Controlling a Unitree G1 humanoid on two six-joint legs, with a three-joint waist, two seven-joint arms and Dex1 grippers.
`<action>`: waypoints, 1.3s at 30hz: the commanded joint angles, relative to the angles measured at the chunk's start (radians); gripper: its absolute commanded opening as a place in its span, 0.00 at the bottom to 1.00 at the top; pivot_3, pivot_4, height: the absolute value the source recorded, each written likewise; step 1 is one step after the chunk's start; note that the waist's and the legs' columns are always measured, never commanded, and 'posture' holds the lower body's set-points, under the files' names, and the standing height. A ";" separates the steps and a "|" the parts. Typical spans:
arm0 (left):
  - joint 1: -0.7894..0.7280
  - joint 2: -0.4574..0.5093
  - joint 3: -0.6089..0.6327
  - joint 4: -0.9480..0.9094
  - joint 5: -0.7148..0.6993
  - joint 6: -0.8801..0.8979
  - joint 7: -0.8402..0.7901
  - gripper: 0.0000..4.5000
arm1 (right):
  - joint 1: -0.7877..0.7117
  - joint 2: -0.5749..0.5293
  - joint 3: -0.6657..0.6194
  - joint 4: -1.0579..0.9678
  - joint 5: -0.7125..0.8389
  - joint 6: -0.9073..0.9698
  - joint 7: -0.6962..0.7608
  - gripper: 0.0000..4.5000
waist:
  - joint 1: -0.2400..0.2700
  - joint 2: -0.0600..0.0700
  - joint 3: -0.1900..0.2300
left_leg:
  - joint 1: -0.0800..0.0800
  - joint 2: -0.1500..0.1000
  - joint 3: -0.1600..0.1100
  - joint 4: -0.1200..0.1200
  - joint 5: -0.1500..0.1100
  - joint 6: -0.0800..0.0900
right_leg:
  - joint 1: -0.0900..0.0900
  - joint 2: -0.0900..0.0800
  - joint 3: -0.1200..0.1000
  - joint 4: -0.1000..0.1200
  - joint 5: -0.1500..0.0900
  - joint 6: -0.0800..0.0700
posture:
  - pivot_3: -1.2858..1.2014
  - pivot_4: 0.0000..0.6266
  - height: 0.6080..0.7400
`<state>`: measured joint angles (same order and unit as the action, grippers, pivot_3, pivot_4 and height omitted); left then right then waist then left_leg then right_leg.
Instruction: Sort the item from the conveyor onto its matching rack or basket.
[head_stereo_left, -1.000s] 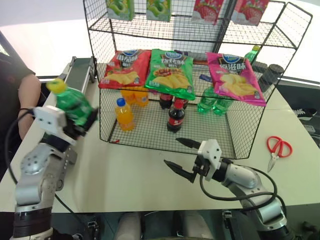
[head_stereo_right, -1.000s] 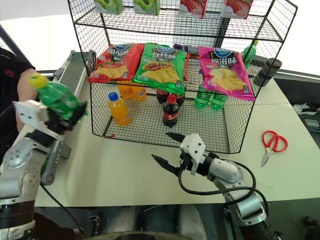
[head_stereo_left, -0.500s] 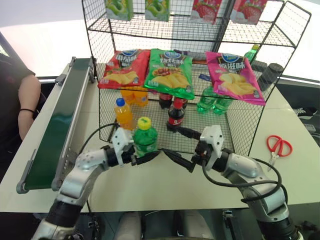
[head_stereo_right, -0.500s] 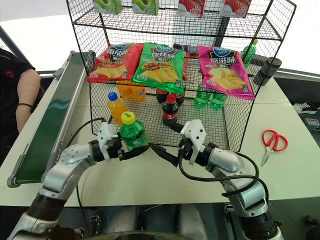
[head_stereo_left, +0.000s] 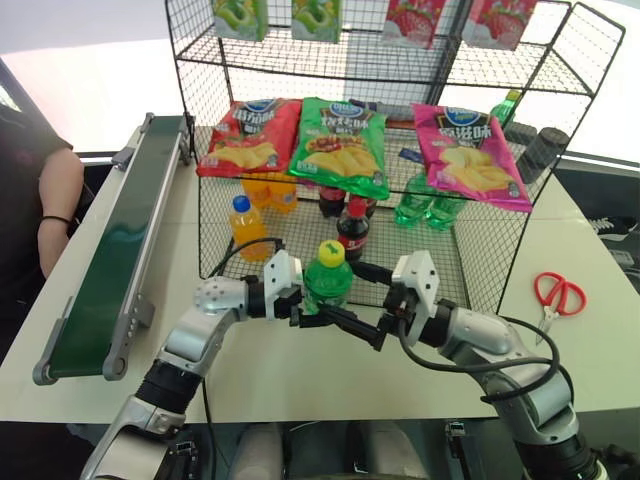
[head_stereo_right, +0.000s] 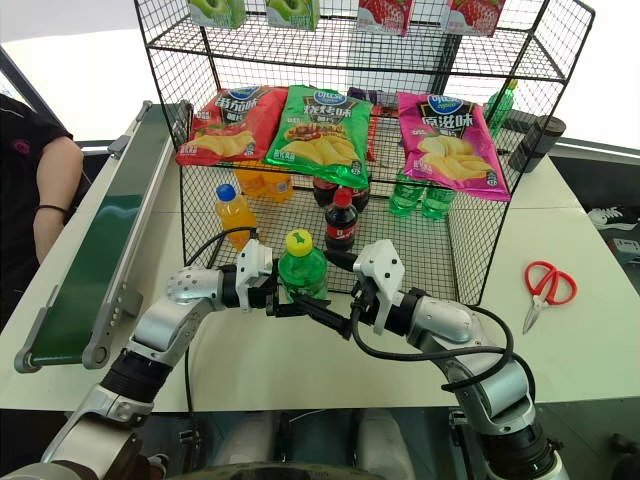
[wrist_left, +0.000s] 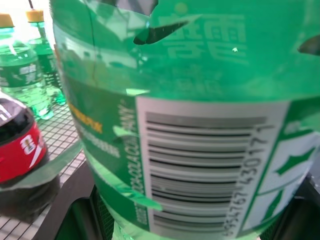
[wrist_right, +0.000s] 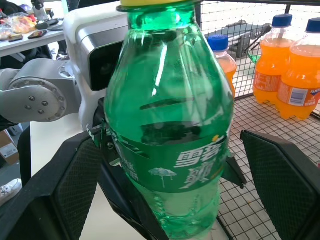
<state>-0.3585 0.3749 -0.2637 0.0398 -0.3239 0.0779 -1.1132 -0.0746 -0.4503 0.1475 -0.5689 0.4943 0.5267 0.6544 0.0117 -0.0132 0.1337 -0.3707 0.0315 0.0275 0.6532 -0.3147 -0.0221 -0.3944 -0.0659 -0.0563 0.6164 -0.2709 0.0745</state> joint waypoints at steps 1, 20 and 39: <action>-0.025 -0.015 0.001 -0.025 -0.005 -0.029 -0.016 0.64 | -0.011 0.004 0.001 -0.012 -0.001 -0.030 0.010 1.00 | 0.001 0.000 0.000 | 0.000 0.000 0.000 0.000 0.000 0.000 | 0.000 0.000 0.000 0.000 0.000 0.000 | 0.52 0.24 1.00; -0.024 -0.014 0.026 -0.029 -0.002 0.029 -0.010 0.99 | 0.013 0.041 -0.007 0.004 -0.024 -0.087 -0.018 0.64 | 0.001 0.000 0.000 | 0.000 0.000 -0.001 0.001 0.000 0.000 | 0.001 0.001 0.000 0.000 0.000 0.000 | 0.52 0.24 1.00; 0.217 0.096 0.149 -0.220 -0.020 0.030 0.123 0.99 | 0.098 0.088 -0.305 0.295 -0.243 -0.349 -0.275 0.64 | -0.004 0.003 -0.001 | 0.001 0.001 0.000 0.001 0.000 0.000 | 0.001 0.000 0.002 0.002 0.000 0.000 | 0.52 0.24 1.00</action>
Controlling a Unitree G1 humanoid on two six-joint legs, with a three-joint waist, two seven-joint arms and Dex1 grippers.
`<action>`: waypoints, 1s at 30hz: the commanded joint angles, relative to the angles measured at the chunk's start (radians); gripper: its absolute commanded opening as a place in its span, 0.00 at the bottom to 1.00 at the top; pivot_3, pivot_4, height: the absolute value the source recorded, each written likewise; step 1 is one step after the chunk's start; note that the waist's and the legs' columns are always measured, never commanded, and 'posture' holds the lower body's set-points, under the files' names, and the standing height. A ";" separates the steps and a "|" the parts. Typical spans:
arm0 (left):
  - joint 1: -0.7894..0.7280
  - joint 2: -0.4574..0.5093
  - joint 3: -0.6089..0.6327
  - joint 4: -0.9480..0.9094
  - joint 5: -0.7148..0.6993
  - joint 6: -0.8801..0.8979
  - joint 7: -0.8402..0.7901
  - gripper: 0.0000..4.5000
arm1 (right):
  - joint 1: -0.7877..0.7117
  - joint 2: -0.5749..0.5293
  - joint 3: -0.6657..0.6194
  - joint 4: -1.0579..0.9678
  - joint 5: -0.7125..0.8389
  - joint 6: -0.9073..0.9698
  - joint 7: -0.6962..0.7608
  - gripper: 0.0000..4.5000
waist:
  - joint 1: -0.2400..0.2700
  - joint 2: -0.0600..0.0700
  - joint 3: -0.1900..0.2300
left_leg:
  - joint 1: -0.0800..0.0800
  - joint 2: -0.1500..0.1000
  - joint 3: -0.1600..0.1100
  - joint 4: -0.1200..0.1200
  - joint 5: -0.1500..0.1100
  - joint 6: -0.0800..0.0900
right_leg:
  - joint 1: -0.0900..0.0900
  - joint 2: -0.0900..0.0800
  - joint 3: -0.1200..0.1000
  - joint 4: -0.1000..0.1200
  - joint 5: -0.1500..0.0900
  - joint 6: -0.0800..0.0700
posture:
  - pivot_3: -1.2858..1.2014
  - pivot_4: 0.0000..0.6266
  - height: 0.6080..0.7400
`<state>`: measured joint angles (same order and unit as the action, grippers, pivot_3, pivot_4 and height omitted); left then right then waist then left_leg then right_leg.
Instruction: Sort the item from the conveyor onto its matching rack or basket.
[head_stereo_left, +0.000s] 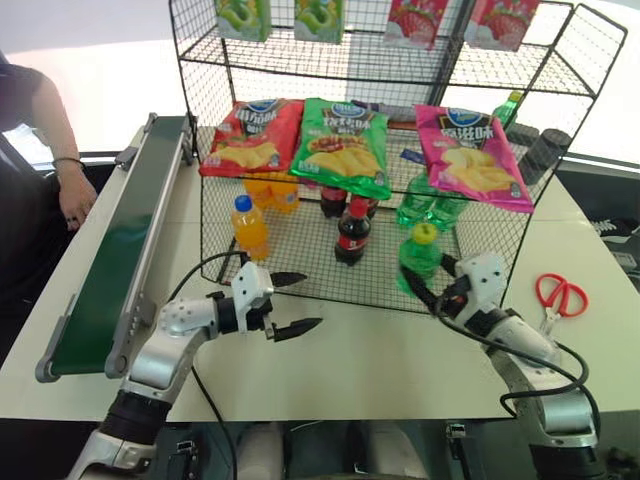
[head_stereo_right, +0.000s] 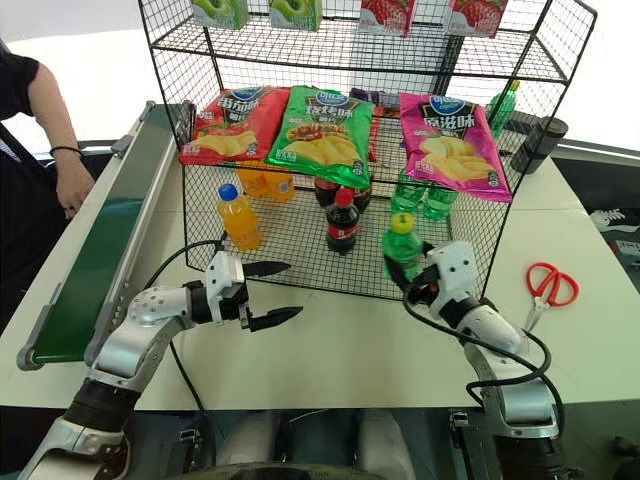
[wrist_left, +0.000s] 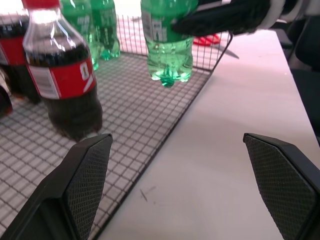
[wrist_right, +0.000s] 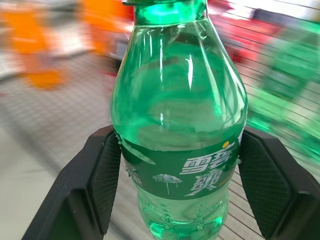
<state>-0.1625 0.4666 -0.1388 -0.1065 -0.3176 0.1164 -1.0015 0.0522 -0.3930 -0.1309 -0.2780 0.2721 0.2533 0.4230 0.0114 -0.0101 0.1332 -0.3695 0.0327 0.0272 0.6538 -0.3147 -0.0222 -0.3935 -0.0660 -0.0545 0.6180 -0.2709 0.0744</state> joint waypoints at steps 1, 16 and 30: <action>0.030 0.008 0.027 -0.088 -0.030 -0.003 0.014 0.99 | -0.041 0.039 -0.030 0.026 -0.036 -0.090 -0.063 0.64 | -0.006 0.001 0.000 | 0.001 0.000 0.000 0.000 0.000 0.000 | 0.000 0.001 0.001 0.000 0.000 0.000 | 0.52 0.24 1.00; 0.062 0.028 0.025 -0.126 -0.048 0.007 0.023 0.99 | -0.207 0.166 -0.072 0.319 -0.041 -0.207 -0.177 0.64 | -0.001 0.003 0.000 | 0.002 0.000 0.001 0.000 0.000 0.000 | 0.000 0.000 0.002 0.003 0.000 0.000 | 0.52 0.24 1.00; 0.058 0.026 0.015 -0.103 -0.045 -0.009 0.007 1.00 | -0.159 0.172 -0.075 0.254 -0.008 -0.179 -0.178 0.98 | -0.002 0.003 0.000 | 0.002 0.001 0.001 0.000 0.000 0.000 | 0.000 0.000 0.002 0.003 0.000 0.000 | 0.52 0.24 1.00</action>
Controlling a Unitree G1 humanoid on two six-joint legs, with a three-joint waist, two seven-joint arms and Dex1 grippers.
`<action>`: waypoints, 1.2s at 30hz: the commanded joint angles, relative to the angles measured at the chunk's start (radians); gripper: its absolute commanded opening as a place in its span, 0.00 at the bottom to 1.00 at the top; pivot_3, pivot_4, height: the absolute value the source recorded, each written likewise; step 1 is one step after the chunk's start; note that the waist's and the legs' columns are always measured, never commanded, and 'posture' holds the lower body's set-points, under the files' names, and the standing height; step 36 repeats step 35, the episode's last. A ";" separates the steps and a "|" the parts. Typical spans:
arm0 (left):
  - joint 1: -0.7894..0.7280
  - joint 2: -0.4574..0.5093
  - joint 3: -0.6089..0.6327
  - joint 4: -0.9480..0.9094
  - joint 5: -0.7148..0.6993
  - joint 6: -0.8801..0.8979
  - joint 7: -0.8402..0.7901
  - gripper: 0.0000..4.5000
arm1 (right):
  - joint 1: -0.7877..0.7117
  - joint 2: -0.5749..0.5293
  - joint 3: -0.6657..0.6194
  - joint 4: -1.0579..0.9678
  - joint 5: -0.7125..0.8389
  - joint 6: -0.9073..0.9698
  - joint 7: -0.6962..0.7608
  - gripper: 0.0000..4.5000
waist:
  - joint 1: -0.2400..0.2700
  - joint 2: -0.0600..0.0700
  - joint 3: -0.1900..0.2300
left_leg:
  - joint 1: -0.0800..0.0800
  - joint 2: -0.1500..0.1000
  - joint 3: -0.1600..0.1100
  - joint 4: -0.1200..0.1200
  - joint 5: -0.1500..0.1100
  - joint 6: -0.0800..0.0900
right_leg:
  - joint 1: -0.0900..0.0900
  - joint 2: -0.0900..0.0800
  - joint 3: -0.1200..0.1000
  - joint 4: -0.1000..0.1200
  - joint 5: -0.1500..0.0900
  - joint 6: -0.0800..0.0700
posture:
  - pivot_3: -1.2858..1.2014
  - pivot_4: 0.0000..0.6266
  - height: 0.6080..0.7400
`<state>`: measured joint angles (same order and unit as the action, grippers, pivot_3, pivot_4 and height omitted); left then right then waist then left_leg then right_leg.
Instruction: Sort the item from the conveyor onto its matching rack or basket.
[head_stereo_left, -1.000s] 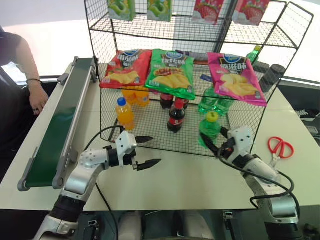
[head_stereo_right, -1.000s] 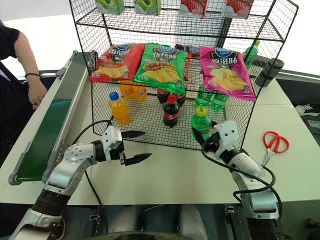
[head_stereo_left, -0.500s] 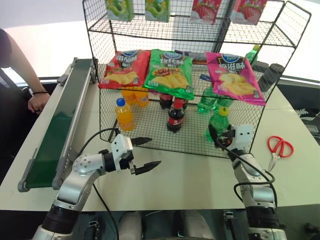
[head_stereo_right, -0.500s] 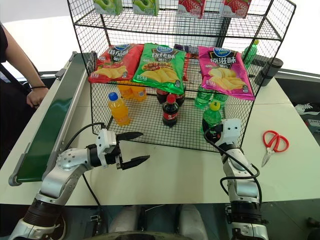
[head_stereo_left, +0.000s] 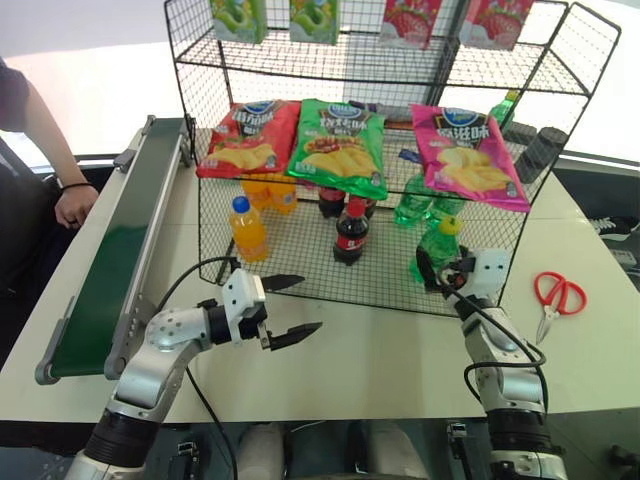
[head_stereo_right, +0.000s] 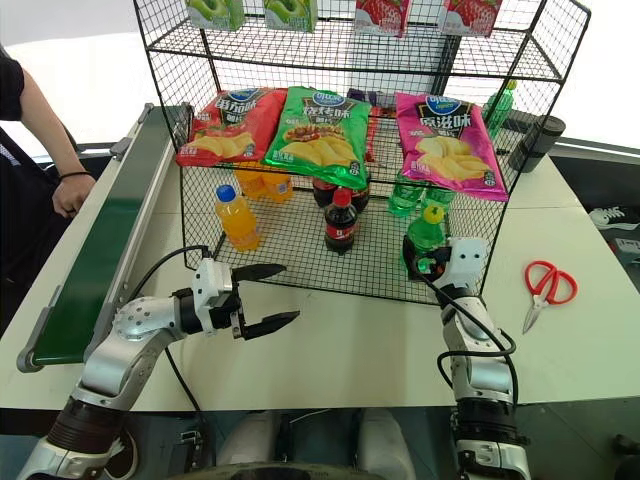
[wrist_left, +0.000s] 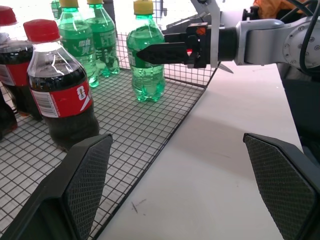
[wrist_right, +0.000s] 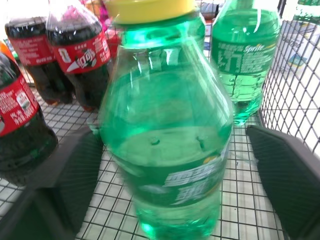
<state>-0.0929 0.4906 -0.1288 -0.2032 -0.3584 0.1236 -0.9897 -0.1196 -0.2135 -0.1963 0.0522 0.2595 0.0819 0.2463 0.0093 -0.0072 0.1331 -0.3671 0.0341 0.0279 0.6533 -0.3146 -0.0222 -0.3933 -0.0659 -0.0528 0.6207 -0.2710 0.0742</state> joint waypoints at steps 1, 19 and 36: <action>-0.013 0.002 0.005 -0.006 -0.004 -0.015 -0.005 1.00 | 0.021 -0.012 -0.010 -0.089 -0.001 -0.004 -0.004 0.98 | 0.001 0.000 0.000 | 0.000 0.000 0.000 0.000 0.000 0.000 | 0.000 0.000 0.000 0.000 0.000 0.000 | 0.52 0.24 1.00; 0.030 0.107 0.135 0.119 0.051 -0.032 0.076 1.00 | 0.450 -0.239 -0.040 -0.600 0.128 0.119 0.264 0.98 | 0.002 0.000 -0.001 | 0.008 0.000 0.001 -0.003 0.000 0.000 | 0.005 0.001 0.001 0.000 0.000 0.000 | 0.52 0.24 1.00; 0.157 0.152 0.233 0.178 0.042 -0.095 0.066 1.00 | 0.547 -0.325 -0.194 -0.504 0.157 0.076 0.413 0.98 | 0.003 -0.001 -0.001 | 0.010 0.001 0.002 -0.004 0.000 0.000 | 0.006 0.000 0.002 -0.001 -0.002 -0.004 | 0.52 0.24 1.00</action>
